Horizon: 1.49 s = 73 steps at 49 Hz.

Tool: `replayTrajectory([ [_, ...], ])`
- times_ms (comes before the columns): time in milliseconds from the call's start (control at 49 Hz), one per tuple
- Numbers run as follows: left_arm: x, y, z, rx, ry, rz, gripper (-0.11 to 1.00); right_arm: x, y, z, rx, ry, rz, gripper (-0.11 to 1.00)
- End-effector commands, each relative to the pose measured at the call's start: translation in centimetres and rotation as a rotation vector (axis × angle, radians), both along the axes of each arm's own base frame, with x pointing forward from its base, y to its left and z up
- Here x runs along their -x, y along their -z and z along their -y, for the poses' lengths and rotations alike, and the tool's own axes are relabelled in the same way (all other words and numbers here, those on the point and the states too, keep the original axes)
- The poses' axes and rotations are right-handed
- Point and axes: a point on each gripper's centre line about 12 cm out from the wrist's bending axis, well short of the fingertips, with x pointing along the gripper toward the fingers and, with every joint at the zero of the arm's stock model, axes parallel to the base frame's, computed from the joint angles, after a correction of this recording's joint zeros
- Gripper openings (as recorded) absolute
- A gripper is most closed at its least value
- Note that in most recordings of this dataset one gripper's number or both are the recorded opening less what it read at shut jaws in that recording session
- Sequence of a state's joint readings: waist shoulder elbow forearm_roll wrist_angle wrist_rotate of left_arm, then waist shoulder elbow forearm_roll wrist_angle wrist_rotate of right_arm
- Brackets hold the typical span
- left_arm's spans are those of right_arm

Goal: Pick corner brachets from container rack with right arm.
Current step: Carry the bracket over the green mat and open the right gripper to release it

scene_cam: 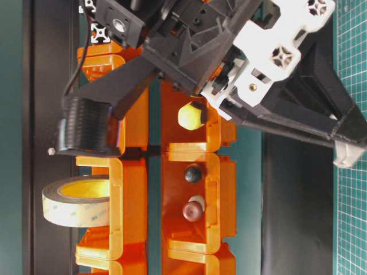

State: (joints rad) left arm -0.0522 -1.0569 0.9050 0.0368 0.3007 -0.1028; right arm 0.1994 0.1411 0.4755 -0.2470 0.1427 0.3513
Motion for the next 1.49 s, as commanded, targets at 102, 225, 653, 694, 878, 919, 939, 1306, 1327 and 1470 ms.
replayTrajectory([
  [102, -0.1, -0.5, 0.1, -0.002, 0.003, 0.014, 0.0, -0.6, -2.2, -1.4, 0.009, -0.022, 0.015, 0.75],
  [225, 0.0, -0.5, 0.1, -0.002, 0.003, 0.014, 0.0, -0.4, -2.5, -1.9, 0.021, -0.027, -0.012, 0.82],
  [653, 0.2, -0.5, 0.1, 0.001, 0.004, 0.018, 0.0, 0.6, -6.5, -4.6, 0.012, -0.082, 0.038, 0.81],
  [694, 0.2, -0.6, 0.1, 0.001, 0.006, 0.02, 0.0, 0.9, -7.1, -4.9, 0.01, -0.09, 0.046, 0.81],
  [878, 0.6, -0.8, 0.1, -0.001, 0.006, 0.035, 0.0, 2.7, -10.0, -5.4, 0.012, -0.104, 0.062, 0.81],
  [919, 0.7, -0.9, 0.1, 0.002, 0.006, 0.035, 0.0, 3.2, -10.7, -5.4, 0.012, -0.104, 0.064, 0.81],
  [939, 0.7, -0.9, 0.1, 0.003, 0.005, 0.035, 0.0, 3.4, -11.1, -5.4, 0.012, -0.103, 0.066, 0.81],
  [1306, 1.7, -1.2, 0.6, 0.004, 0.043, 0.057, 0.0, 8.1, -16.8, -3.6, -0.007, -0.084, 0.139, 0.81],
  [1327, 1.7, -1.2, 0.6, 0.004, 0.042, 0.054, 0.0, 8.3, -17.0, -3.5, -0.009, -0.084, 0.144, 0.81],
  [1470, 1.8, -0.8, 0.6, 0.004, 0.04, 0.026, 0.0, 10.4, -17.8, -2.7, -0.021, -0.083, 0.178, 0.81],
])
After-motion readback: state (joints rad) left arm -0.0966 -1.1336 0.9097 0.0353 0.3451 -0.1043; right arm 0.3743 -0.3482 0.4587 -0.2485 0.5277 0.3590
